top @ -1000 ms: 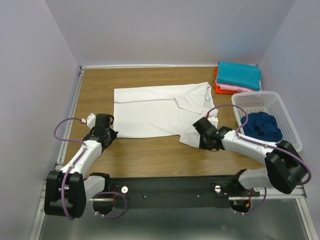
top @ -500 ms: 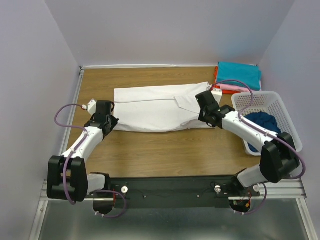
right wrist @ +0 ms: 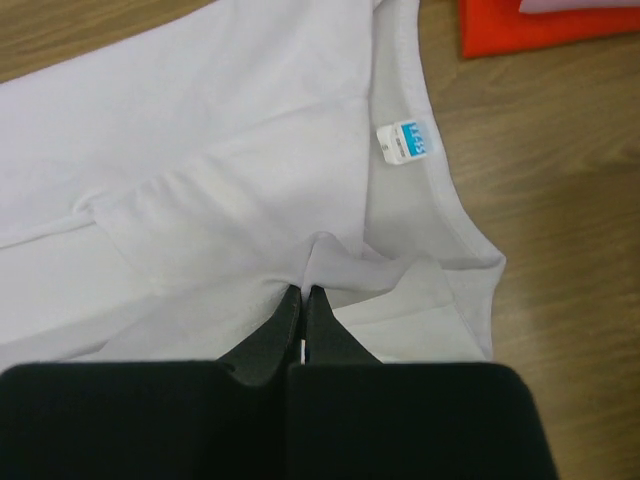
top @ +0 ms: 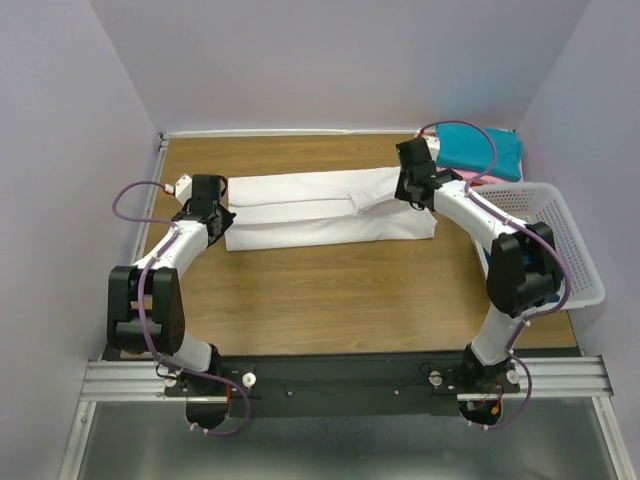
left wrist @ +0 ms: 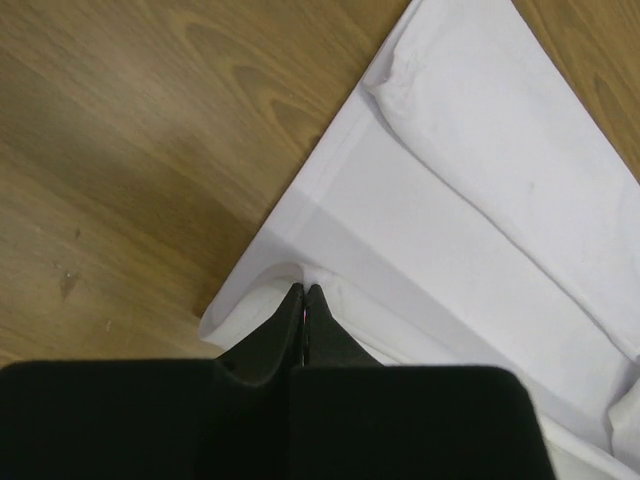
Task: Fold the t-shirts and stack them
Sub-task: Fold the tshirt
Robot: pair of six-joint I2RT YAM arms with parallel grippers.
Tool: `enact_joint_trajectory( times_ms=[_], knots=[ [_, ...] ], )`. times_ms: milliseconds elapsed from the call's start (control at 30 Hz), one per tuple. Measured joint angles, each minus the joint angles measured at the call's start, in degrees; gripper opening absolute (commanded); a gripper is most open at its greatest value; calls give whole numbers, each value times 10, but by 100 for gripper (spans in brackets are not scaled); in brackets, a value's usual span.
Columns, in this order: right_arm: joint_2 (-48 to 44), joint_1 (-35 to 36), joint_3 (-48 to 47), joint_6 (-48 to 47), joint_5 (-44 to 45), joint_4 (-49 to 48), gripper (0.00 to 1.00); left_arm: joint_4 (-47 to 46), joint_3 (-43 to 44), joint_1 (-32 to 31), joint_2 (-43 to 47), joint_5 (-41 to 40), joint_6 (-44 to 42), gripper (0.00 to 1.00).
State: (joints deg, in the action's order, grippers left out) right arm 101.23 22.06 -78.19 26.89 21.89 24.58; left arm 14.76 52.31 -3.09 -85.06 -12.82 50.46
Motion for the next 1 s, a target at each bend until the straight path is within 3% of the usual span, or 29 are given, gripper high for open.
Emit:
enact_joint_trajectory(
  times_ms=[233,267,300,367,400,433,467,500,633,767,1000],
  knots=[
    [93,-24,-93,-33,-35,-10,3,-1,54,6,-70,0,-12,0],
    [104,-26,-105,-36,-38,-10,5,0,59,6,-79,0,-12,14],
    [129,-29,-127,-41,-45,-12,9,0,64,7,-87,0,-12,43],
    [155,-33,-147,-44,-49,-13,25,1,76,9,-107,-2,-17,60],
    [175,-35,-164,-47,-50,-9,43,9,87,9,-118,-4,-16,67],
    [193,-38,-186,-52,-52,-10,64,14,101,11,-129,-8,-20,96],
    [207,-40,-200,-54,-54,-11,93,19,113,12,-137,-9,-19,98],
    [219,-42,-214,-62,-57,-11,100,23,132,13,-146,-13,-20,98],
    [219,-45,-213,-68,-71,-16,100,31,196,15,-158,-15,-34,98],
    [152,-47,-115,-53,-95,-24,100,13,264,7,-182,-5,-52,98],
    [99,-47,-6,-22,-146,-32,100,-18,382,-17,-333,66,-90,98]
  ],
)
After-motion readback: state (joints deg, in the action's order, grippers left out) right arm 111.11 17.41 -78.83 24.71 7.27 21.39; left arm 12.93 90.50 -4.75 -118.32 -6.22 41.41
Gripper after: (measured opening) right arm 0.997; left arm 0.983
